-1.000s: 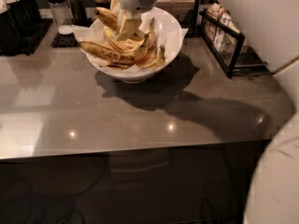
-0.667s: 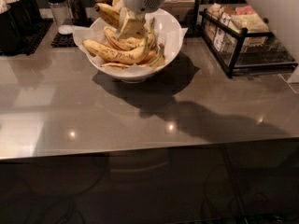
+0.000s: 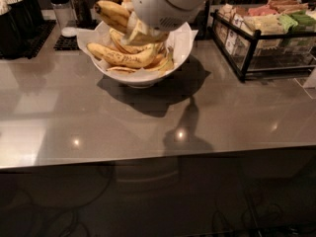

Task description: Pick banana from white bowl

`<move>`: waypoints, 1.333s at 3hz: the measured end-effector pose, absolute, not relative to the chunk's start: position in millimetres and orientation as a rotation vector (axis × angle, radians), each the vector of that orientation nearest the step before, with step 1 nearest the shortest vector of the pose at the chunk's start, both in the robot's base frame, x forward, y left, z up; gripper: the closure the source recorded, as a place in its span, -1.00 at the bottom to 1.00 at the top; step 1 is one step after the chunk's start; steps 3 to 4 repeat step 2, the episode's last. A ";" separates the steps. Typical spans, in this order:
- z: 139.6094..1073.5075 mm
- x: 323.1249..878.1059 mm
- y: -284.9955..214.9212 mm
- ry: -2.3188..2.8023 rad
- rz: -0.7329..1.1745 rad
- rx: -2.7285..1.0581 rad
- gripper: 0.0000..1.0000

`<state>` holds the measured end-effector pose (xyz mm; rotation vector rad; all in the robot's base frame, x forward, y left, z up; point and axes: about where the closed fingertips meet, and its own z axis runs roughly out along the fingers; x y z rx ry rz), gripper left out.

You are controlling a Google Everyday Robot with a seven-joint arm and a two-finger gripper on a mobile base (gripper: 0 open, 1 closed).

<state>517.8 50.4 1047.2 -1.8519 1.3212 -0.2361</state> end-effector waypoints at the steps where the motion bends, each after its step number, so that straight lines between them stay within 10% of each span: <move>1: 1057.1 475.3 45.8 1.333 -0.313 -1.743 1.00; 4: 1058.5 473.7 45.8 1.331 -0.318 -1.743 1.00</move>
Offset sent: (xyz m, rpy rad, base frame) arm -0.0777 -0.0219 -0.0038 0.0842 -0.0697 -0.1625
